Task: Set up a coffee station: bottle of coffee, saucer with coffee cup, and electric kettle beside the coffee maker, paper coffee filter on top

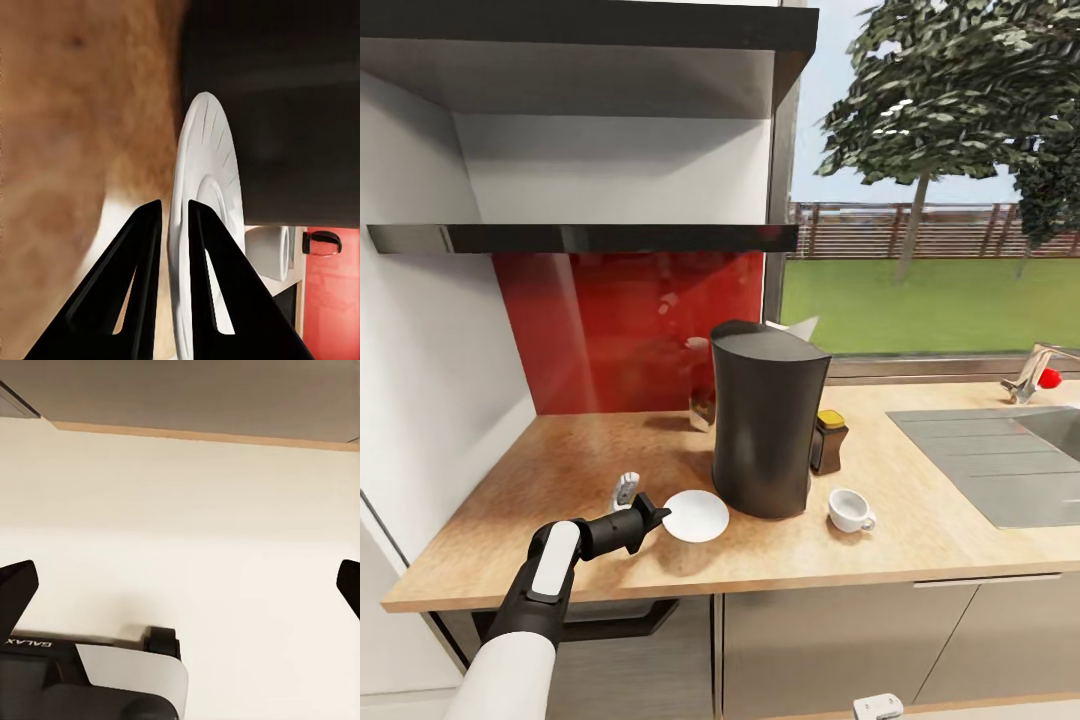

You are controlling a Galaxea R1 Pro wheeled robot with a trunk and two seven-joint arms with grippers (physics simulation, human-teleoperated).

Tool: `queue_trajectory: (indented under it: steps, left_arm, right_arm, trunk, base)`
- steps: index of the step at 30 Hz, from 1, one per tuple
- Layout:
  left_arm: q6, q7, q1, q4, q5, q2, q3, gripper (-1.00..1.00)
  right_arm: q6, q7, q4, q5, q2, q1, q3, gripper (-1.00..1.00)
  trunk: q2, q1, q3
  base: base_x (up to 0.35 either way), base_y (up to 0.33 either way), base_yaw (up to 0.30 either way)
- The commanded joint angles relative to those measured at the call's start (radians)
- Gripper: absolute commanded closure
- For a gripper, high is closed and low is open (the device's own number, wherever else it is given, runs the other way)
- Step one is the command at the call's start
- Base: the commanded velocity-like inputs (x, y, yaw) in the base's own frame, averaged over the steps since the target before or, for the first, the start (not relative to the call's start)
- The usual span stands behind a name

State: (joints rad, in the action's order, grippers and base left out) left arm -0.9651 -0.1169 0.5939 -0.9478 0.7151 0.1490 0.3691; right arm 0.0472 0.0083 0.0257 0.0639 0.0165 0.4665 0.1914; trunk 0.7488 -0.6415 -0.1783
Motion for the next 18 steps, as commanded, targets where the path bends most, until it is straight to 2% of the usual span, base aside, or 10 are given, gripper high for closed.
queue_trajectory:
  steps: [1, 18]
  left_arm:
    - [-0.006, -0.01, 0.001, 0.0, -0.009, 0.001, 0.005, 1.0]
    - [-0.004, -0.01, 0.002, 0.001, -0.009, 0.007, 0.001, 1.0]
  right_arm:
    - [0.005, 0.001, 0.002, 0.007, 0.0, 0.0, 0.008, -1.0]
    - [0.005, 0.001, 0.002, 0.007, 0.0, 0.0, 0.008, -1.0]
  trunk:
    - [0.001, 0.0, -0.002]
    - [0.001, 0.0, -0.002]
  base:
    - [0.0, 0.0, 0.0]
    - [0.0, 0.0, 0.0]
